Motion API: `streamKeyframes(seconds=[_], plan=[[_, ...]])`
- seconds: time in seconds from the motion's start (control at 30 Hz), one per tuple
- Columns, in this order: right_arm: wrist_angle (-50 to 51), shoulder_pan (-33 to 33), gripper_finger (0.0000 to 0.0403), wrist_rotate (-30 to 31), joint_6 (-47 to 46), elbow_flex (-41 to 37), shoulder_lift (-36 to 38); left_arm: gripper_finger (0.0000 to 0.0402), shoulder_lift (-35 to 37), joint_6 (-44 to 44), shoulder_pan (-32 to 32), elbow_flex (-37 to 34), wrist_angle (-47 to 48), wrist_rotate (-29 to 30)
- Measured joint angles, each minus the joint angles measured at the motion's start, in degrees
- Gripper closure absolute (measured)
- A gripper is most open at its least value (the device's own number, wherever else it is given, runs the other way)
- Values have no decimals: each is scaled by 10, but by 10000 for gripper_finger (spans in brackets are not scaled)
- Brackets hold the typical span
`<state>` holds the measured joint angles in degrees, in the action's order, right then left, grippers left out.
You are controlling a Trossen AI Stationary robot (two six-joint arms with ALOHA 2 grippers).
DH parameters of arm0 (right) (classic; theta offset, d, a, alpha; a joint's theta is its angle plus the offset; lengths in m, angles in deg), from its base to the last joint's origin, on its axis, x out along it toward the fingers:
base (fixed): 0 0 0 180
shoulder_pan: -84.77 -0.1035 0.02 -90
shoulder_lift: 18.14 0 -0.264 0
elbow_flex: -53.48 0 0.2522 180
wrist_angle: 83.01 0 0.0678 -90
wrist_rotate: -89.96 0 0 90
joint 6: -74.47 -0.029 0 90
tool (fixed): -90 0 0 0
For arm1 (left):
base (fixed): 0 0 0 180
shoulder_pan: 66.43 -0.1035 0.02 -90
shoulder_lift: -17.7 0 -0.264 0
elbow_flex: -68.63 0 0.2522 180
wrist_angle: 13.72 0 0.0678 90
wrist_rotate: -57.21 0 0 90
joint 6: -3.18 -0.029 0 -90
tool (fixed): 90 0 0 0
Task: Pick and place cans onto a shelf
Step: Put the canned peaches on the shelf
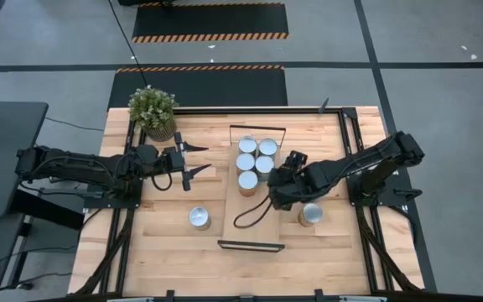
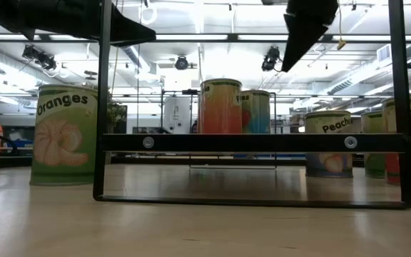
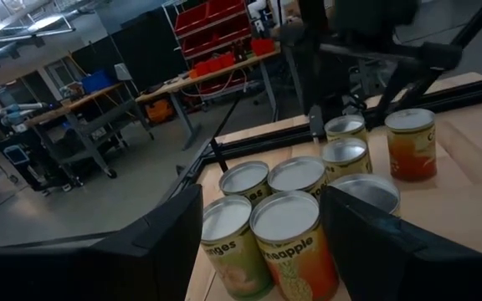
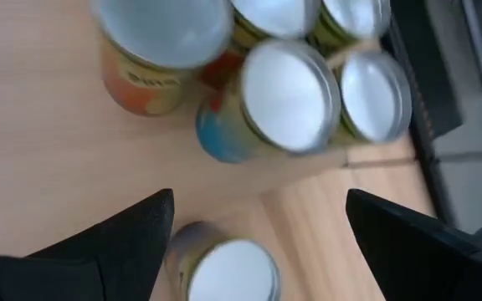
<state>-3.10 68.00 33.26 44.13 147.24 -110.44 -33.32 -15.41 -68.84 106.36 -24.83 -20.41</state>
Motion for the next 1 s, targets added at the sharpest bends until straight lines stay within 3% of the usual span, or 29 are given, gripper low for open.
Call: streamKeyframes(seconds=[0.33,0.67,0.87,1.0], plan=[[-18,63,13,-98,-72,-101,82,157,0,0,0,0,0,0],[-57,101,6,-199,-90,-139,63,157,0,0,0,0,-1,0],[-58,107,6,-200,-113,-137,61,157,0,0,0,0,-1,0],[-59,119,6,-200,-196,-137,61,157,0,0,0,0,0,0]])
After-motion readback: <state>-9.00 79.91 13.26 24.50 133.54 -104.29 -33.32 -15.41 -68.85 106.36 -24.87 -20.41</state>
